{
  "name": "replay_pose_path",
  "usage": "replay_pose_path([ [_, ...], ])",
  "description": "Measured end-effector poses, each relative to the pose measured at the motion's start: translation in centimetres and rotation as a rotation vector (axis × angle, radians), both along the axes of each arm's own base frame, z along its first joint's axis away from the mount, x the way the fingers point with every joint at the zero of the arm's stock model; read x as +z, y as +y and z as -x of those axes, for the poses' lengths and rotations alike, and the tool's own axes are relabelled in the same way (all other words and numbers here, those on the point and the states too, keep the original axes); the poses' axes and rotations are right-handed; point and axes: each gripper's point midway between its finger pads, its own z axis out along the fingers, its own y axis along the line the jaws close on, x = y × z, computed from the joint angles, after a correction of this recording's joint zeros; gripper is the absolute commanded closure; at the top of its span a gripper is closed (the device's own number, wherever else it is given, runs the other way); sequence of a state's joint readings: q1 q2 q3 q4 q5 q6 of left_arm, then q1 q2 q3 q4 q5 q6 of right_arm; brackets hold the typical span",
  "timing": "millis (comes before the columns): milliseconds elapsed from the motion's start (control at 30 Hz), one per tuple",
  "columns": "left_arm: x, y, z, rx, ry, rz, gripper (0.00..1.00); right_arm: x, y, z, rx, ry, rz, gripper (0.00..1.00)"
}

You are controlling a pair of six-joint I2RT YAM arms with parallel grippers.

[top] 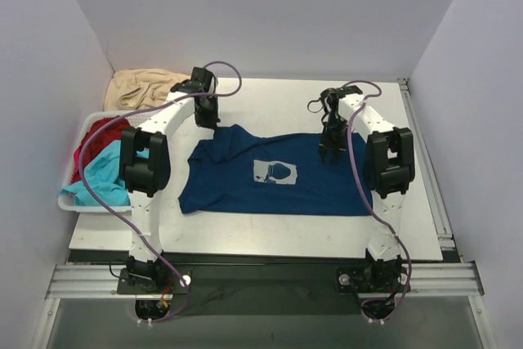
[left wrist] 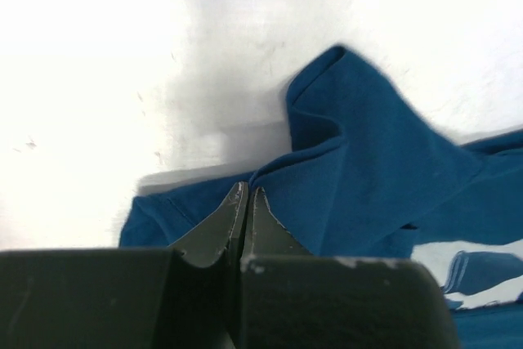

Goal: Fold and stack the t-shirts

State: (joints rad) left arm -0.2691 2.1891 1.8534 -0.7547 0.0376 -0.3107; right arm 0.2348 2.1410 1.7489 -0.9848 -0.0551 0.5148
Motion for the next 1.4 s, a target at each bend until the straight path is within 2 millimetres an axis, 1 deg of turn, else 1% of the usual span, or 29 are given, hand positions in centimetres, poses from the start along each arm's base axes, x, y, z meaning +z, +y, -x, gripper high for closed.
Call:
replay_pose_path([
  [67, 1.8, 0.0, -1.3, 0.008, -0.048, 0.006, 1.0, 0.1, -0.7, -0.4, -0.026, -0.006, -0.002, 0.75],
  [133, 3.9, 0.2, -2.7, 0.02, -0.108, 0.01, 1.0, 0.6, -1.7, -1.2, -0.063, -0.025, -0.006, 0.74],
  [300, 7.7, 1.1, -5.2, 0.053, -0.212, 0.016, 1.0, 2.7, -5.2, -4.6, -0.182, -0.123, -0.02, 0.74],
  [400, 10.3, 1.6, -6.7, 0.071, -0.276, 0.025, 1.0, 3.9, -7.0, -7.2, -0.245, -0.193, -0.028, 0.74],
  [433, 11.3, 1.6, -7.3, 0.075, -0.302, 0.031, 1.0, 4.0, -7.7, -7.9, -0.263, -0.206, -0.028, 0.74],
  [533, 12.8, 1.6, -8.8, 0.083, -0.353, 0.045, 1.0, 3.3, -8.9, -9.4, -0.302, -0.22, -0.021, 0.74],
  [600, 12.9, 1.5, -9.5, 0.084, -0.365, 0.05, 1.0, 2.3, -9.2, -10.0, -0.312, -0.209, -0.018, 0.74],
  [667, 12.4, 1.2, -10.0, 0.079, -0.361, 0.06, 1.0, 0.9, -9.4, -10.5, -0.319, -0.19, -0.015, 0.74],
  [800, 10.0, 0.9, -10.2, 0.071, -0.313, 0.072, 1.0, -2.0, -9.8, -10.9, -0.339, -0.151, -0.007, 0.73],
  [900, 8.3, 0.8, -9.9, 0.065, -0.268, 0.078, 1.0, -3.2, -10.1, -11.4, -0.36, -0.158, -0.008, 0.71],
  [1000, 7.8, 0.7, -9.6, 0.058, -0.248, 0.085, 1.0, -3.3, -10.6, -12.2, -0.377, -0.186, -0.008, 0.69],
  [1200, 7.5, 0.6, -9.4, 0.053, -0.235, 0.091, 1.0, -2.3, -12.2, -14.1, -0.408, -0.265, 0.004, 0.66],
  [1333, 7.4, 0.5, -9.2, 0.048, -0.228, 0.099, 1.0, -1.8, -13.4, -14.8, -0.42, -0.295, 0.024, 0.64],
  [1400, 7.4, 0.5, -9.2, 0.046, -0.228, 0.101, 1.0, -1.6, -13.7, -15.0, -0.421, -0.306, 0.028, 0.64],
])
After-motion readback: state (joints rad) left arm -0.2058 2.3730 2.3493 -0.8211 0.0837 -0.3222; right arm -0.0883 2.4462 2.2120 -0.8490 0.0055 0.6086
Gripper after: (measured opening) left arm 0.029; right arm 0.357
